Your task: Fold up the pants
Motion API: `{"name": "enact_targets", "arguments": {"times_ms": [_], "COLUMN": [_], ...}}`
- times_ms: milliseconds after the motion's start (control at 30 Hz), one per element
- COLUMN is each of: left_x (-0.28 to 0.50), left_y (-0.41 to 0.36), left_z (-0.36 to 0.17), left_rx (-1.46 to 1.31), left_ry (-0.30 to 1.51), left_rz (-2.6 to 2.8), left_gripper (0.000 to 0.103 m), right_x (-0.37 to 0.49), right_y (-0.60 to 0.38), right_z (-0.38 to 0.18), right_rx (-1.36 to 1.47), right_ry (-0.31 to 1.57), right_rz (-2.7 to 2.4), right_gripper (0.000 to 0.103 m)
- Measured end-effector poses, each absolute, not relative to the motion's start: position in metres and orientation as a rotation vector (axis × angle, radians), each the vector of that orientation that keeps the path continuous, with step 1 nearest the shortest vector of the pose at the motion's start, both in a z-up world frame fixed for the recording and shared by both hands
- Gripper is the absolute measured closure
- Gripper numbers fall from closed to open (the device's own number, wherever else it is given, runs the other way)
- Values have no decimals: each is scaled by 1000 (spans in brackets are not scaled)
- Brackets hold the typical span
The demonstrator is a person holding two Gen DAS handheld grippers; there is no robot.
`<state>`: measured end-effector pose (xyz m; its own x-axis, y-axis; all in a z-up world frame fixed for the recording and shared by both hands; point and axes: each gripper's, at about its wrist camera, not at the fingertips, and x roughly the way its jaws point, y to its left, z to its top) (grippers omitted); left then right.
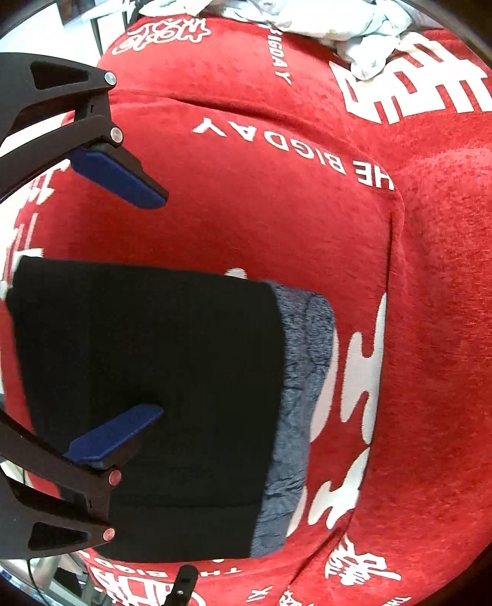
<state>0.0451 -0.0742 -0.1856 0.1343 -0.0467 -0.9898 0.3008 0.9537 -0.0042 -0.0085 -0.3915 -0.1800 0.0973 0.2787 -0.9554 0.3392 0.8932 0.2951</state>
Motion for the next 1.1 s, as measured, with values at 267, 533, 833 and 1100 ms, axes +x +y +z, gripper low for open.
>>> {"name": "enact_targets", "arguments": {"times_ms": [267, 533, 833, 1100], "left_x": [22, 5, -5, -9], "left_y": [-73, -75, -80, -78], "left_z": [-155, -128, -91, -66], "left_rx": [261, 286, 291, 324], "left_ry": [1422, 1445, 1423, 1408], "left_rz": [-255, -273, -277, -278], "left_gripper": [0, 0, 0, 0], "right_x": [-36, -44, -50, -52], "right_y": [-365, -345, -335, -319], "right_z": [-157, -119, -85, -55], "right_rx": [548, 575, 566, 443], "right_ry": [1522, 1446, 1468, 1490], "right_rz": [-54, -48, -92, -137], "right_gripper": [80, 22, 20, 20]}}
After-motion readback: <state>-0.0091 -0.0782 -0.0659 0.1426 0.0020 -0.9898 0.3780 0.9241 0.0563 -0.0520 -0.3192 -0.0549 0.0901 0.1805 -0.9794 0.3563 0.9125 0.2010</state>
